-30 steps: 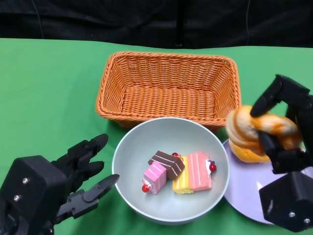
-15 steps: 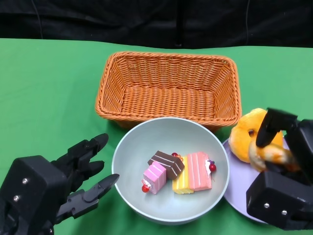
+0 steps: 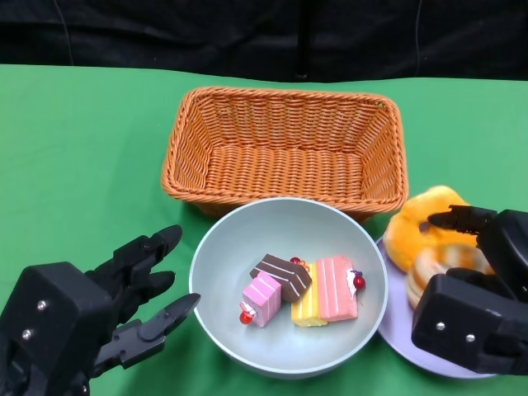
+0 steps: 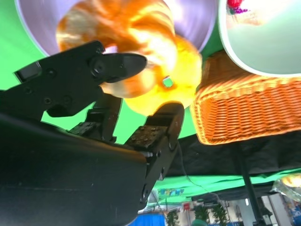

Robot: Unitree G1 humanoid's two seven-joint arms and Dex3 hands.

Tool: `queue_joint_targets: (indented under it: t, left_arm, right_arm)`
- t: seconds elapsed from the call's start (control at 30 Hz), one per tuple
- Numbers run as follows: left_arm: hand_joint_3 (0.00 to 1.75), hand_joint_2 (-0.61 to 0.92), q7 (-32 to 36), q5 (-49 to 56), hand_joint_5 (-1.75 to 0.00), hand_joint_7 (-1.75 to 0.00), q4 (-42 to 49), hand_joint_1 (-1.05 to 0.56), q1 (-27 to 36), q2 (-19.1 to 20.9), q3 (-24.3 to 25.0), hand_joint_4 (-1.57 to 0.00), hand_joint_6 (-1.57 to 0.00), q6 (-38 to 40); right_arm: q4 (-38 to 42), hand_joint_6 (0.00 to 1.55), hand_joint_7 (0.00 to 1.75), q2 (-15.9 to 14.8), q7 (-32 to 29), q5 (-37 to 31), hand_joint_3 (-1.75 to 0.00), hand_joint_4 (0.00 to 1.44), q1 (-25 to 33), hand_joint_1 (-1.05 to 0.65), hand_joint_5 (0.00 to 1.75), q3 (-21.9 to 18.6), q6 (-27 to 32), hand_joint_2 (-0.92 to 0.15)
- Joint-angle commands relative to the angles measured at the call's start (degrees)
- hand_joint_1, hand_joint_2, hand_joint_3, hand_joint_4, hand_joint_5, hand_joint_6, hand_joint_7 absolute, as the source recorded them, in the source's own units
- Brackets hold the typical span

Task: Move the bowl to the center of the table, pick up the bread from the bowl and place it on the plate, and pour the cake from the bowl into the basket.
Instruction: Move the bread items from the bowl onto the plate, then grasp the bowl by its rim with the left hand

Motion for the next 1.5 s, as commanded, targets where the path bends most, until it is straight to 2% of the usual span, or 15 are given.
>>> queue_joint_targets:
  t: [0.03,0.13,0.3,0.37,0.6,0.67,0.73,0.87,0.9,1.0,1.07,1.23,1.3,1.4,1.5]
  left_arm:
    - [0.37,0.92,0.1,0.3,-0.64,0.0,-0.4,-0.42,0.3,0.7,0.7,-0.03,-0.28,0.1]
    - [0.37,0.92,0.1,0.2,-0.64,0.0,-0.4,-0.42,0.3,0.7,0.7,-0.03,-0.28,0.1]
    - [0.37,0.92,0.1,0.3,-0.65,0.0,-0.4,-0.42,0.4,0.8,0.8,-0.04,-0.29,-0.1]
    - [0.37,0.92,0.3,0.5,-0.65,0.0,-0.3,-0.42,0.4,0.8,0.7,-0.04,-0.28,-0.4]
    - [0.36,0.92,0.4,0.7,-0.65,-0.01,-0.3,-0.43,0.4,0.7,0.7,-0.04,-0.29,-0.7]
    - [0.35,0.92,0.9,7.7,-0.65,-0.01,3.3,-0.48,0.5,4.8,-1.5,-0.04,-0.29,-12.7]
    - [0.36,0.92,1.3,13.3,-0.69,-0.01,7.1,-0.55,0.2,8.1,-2.6,-0.01,-0.3,-23.4]
    - [0.35,0.92,1.7,16.9,-0.7,-0.02,13.5,-0.64,-1.0,11.1,-1.7,0.0,-0.32,-38.2]
    - [0.32,0.92,1.8,17.0,-0.72,-0.03,14.9,-0.63,-1.3,11.4,-1.4,0.0,-0.34,-41.3]
    - [0.3,0.92,2.8,19.1,-0.77,-0.04,20.1,-0.61,-3.1,13.4,-0.8,0.0,-0.36,-52.8]
    - [0.29,0.92,3.2,20.1,-0.79,-0.05,22.7,-0.6,-4.0,14.1,-0.5,0.0,-0.37,-57.8]
    - [0.12,0.92,4.4,27.8,-0.84,-0.08,29.1,-0.65,-9.9,19.4,-0.5,-0.03,-0.45,-73.0]
    - [0.07,0.91,5.5,31.5,-0.85,-0.09,31.6,-0.66,-12.1,20.4,-1.1,-0.08,-0.48,-76.7]
    - [0.02,0.88,7.3,37.2,-0.82,-0.09,34.4,-0.64,-15.1,21.4,-1.9,-0.16,-0.51,-80.6]
    - [0.0,0.84,10.2,42.6,-0.8,-0.09,36.3,-0.61,-17.4,21.4,-3.0,-0.22,-0.54,-82.9]
  right_arm:
    - [1.3,0.11,0.01,-0.9,-1.7,-2.3,-0.13,0.09,-0.1,-0.71,0.1,0.7,1.0,-0.92]
    - [1.4,0.08,0.01,-0.9,-1.9,-2.5,-0.13,0.07,-0.2,-0.73,0.09,0.8,1.2,-0.92]
    - [0.7,0.06,0.0,-0.1,-6.8,-6.4,-0.15,0.01,0.8,-0.73,0.08,2.2,1.8,-0.92]
    - [-1.9,0.03,0.02,-0.3,-8.3,-8.5,-0.26,0.0,1.9,-0.78,0.07,2.8,1.3,-0.92]
    - [-4.8,0.03,0.03,0.4,-8.5,-10.0,-0.32,0.0,3.0,-0.8,0.07,2.9,1.3,-0.92]
    - [-11.6,0.08,0.06,2.8,-10.2,-3.5,-0.31,0.05,7.4,-0.74,0.14,2.0,-2.1,-0.92]
    - [-15.8,0.1,0.11,4.5,-11.0,1.9,-0.31,0.01,10.9,-0.69,0.35,1.2,-4.9,-0.92]
    - [-18.0,0.14,0.18,6.4,-14.0,7.9,-0.28,0.0,15.3,-0.62,0.62,0.2,-10.3,-0.92]
    - [-18.0,0.15,0.2,6.5,-14.7,9.0,-0.27,0.0,16.0,-0.58,0.75,-0.2,-11.6,-0.92]
    - [-18.4,0.15,0.24,6.7,-15.7,12.3,-0.29,0.0,18.1,-0.56,0.89,-1.2,-15.1,-0.92]
    - [-18.4,0.15,0.25,6.8,-15.8,13.4,-0.31,0.0,18.8,-0.55,0.93,-1.7,-16.5,-0.92]
    - [-16.3,0.23,0.36,8.1,-19.2,23.1,-0.31,0.03,21.8,-0.47,1.08,-3.7,-26.6,-0.92]
    - [-15.4,0.26,0.45,8.2,-19.4,26.0,-0.3,0.06,22.5,-0.43,1.15,-4.3,-29.9,-0.92]
    - [-15.1,0.26,0.72,8.8,-18.9,29.8,-0.28,0.12,23.8,-0.37,1.24,-4.5,-32.9,-0.92]
    - [-15.1,0.29,0.82,9.7,-18.2,33.2,-0.27,0.19,24.9,-0.33,1.27,-4.3,-34.8,-0.92]
